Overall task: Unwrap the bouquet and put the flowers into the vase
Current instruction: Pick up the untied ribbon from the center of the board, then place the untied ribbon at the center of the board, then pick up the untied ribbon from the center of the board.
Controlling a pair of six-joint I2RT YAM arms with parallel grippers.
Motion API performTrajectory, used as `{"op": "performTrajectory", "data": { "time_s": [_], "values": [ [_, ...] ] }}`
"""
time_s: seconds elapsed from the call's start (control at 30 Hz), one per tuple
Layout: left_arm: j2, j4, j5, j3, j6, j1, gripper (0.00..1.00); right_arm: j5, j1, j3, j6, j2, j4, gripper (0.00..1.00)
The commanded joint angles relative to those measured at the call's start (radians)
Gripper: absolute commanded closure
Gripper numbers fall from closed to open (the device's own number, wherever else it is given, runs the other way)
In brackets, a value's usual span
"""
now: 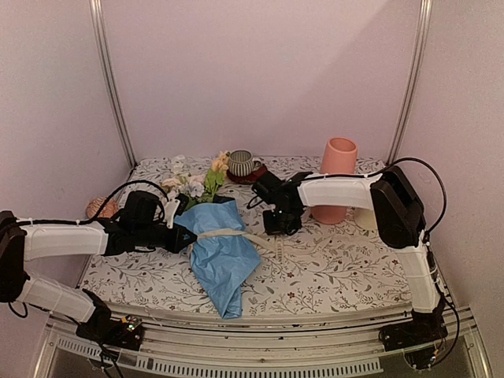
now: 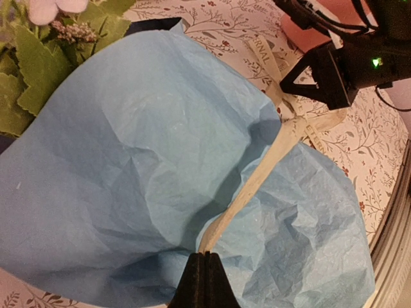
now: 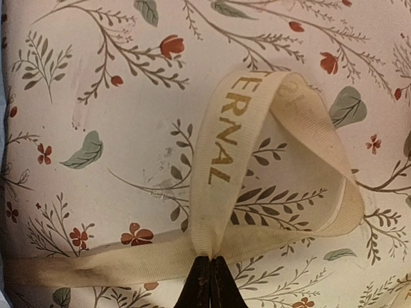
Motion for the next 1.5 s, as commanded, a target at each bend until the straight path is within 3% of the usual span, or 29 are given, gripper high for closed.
{"op": "performTrajectory", "data": {
  "time_s": [0.0, 0.2, 0.3, 0.37, 0.43, 0.47, 0.7, 1.03, 1.13, 1.2, 1.47],
  "values": [
    [-0.017, -0.004, -0.004, 0.005, 0.016, -0.003, 1.00, 0.064, -0.049, 0.044, -0.032, -0.098, 0.039, 0.98],
    [-0.015, -0.006, -0.002, 0.003, 0.011, -0.004, 1.00, 0.187, -0.096, 0.131, -0.161, -0.129, 0.177, 0.96],
    [-0.020, -0.008, -0.004, 0.006, 0.011, -0.004, 1.00, 0.245, -0.125, 0.239, -0.213, -0.102, 0.200, 0.89],
    [-0.029, -0.013, -0.001, 0.005, 0.012, -0.007, 1.00, 0.268, -0.135, 0.302, -0.240, -0.090, 0.188, 0.74],
    [-0.048, -0.012, -0.005, -0.001, 0.015, -0.013, 0.93, 0.263, -0.134, 0.316, -0.281, -0.100, 0.182, 0.42],
    [-0.060, -0.012, -0.010, -0.005, 0.014, -0.016, 0.88, 0.243, -0.134, 0.310, -0.292, -0.110, 0.180, 0.35],
    [-0.113, -0.035, -0.042, 0.012, 0.000, -0.028, 0.61, -0.024, -0.104, 0.090, -0.440, -0.266, 0.249, 0.32],
    [-0.187, -0.093, -0.105, 0.079, -0.006, -0.072, 0.34, -0.038, -0.057, -0.322, -0.449, -0.570, 0.317, 0.17],
    [-0.224, -0.088, -0.117, 0.077, -0.011, -0.085, 0.18, -0.038, -0.057, -0.445, -0.402, -0.642, 0.327, 0.03],
    [-0.249, -0.079, -0.121, 0.072, -0.015, -0.090, 0.05, -0.047, -0.056, -0.519, -0.368, -0.681, 0.341, 0.01],
    [-0.315, -0.034, -0.123, 0.068, -0.024, -0.105, 0.02, -0.048, -0.056, -0.677, -0.267, -0.706, 0.351, 0.01]
  ]
}}
